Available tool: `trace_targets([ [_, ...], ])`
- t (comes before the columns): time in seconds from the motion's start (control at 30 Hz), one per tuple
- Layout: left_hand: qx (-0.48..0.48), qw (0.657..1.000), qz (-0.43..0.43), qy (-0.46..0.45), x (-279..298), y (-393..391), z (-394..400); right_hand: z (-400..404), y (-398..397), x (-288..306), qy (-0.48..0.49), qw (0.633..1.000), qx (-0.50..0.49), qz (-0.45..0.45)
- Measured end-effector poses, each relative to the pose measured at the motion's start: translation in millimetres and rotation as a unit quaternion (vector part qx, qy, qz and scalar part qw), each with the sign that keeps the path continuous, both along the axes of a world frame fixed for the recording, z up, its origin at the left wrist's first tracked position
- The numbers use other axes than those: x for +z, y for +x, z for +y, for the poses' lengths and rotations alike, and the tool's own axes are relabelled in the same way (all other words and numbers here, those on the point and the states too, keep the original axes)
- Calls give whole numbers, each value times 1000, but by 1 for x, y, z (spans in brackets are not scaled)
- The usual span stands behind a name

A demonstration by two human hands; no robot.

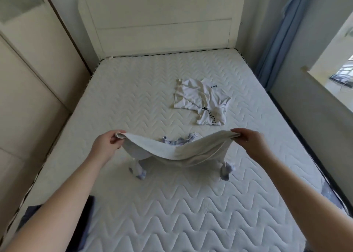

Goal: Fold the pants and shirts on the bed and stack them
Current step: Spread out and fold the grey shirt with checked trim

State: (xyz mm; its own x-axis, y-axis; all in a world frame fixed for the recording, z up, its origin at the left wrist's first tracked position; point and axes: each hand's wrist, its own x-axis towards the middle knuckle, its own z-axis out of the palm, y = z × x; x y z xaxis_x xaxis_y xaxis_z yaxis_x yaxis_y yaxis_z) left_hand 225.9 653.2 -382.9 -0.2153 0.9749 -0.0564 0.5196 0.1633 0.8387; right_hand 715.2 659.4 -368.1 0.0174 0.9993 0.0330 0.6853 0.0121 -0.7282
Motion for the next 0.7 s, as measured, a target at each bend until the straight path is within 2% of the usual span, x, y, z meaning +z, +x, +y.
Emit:
trace_targets([
  [0.13,23,995,76,62,41,-3,38,32,-9,35,73,997,-29,-24],
  [0.23,54,984,106,131,77,-10,63,59,-5,65,104,993,-60,6],
  [0.47,132,977,59,159,145,-54,98,98,29,118,97,971,-190,113],
  [0.6,138,978,30,155,151,-57,99,103,38,125,75,970,-204,106],
  [0.7,142,979,-1,148,150,-56,101,104,40,128,90,959,-232,137],
])
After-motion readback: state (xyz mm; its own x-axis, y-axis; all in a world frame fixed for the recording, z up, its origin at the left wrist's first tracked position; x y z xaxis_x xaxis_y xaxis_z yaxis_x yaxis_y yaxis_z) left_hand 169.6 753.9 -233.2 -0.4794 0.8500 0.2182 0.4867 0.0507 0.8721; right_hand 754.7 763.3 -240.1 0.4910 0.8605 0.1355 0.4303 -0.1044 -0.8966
